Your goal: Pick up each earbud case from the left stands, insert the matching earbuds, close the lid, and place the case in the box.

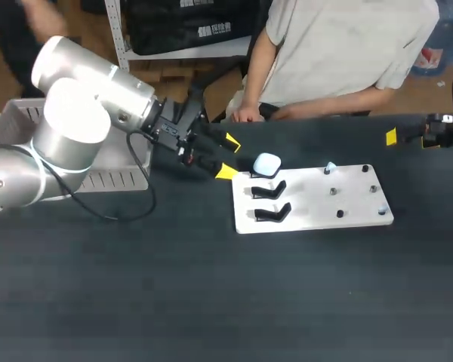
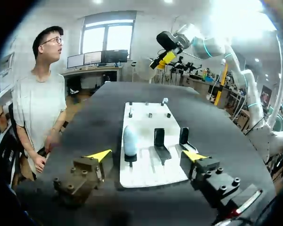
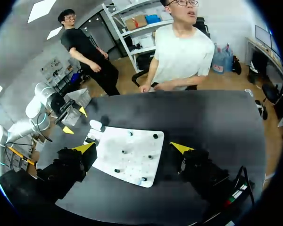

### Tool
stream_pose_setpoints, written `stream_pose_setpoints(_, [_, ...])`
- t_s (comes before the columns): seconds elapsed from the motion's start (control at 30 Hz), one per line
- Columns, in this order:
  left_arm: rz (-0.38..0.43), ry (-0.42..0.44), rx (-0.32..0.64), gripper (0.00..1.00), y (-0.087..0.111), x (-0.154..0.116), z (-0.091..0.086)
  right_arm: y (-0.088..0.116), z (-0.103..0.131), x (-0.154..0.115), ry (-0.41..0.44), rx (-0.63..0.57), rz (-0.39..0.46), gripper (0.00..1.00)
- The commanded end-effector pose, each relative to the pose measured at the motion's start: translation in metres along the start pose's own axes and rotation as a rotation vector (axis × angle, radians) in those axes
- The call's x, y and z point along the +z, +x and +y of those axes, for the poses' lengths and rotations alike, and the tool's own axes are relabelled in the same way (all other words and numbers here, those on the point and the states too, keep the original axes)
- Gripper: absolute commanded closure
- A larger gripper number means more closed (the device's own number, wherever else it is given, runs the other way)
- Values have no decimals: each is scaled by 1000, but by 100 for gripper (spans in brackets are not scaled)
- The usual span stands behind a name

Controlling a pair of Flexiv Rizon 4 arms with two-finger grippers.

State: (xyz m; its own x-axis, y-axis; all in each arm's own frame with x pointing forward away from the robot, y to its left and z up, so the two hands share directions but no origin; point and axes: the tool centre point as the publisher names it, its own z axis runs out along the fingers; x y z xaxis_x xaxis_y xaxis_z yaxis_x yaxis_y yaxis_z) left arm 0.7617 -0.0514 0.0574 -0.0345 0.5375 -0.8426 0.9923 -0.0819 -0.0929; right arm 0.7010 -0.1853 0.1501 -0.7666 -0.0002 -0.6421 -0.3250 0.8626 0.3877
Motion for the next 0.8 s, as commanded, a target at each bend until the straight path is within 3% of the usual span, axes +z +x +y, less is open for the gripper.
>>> stream_pose_setpoints(0.03, [-10,13,-2,22,0,11,11,0,-1,0,-1,-1,0,0])
stream_pose_setpoints(0.13, [-19,10,8,26,-1,16,13,0,-1,0,-1,-1,0,0])
stream_pose_setpoints(0.23, [-32,13,4,46,-1,21,15,0,-1,0,-1,-1,0,0])
stream_pose_setpoints(0.53, [-55,13,8,46,3,31,12,0,-1,0,-1,-1,0,0])
stream_pose_setpoints(0.8, [-69,-1,10,51,6,40,21,0,-1,0,-1,-1,0,0])
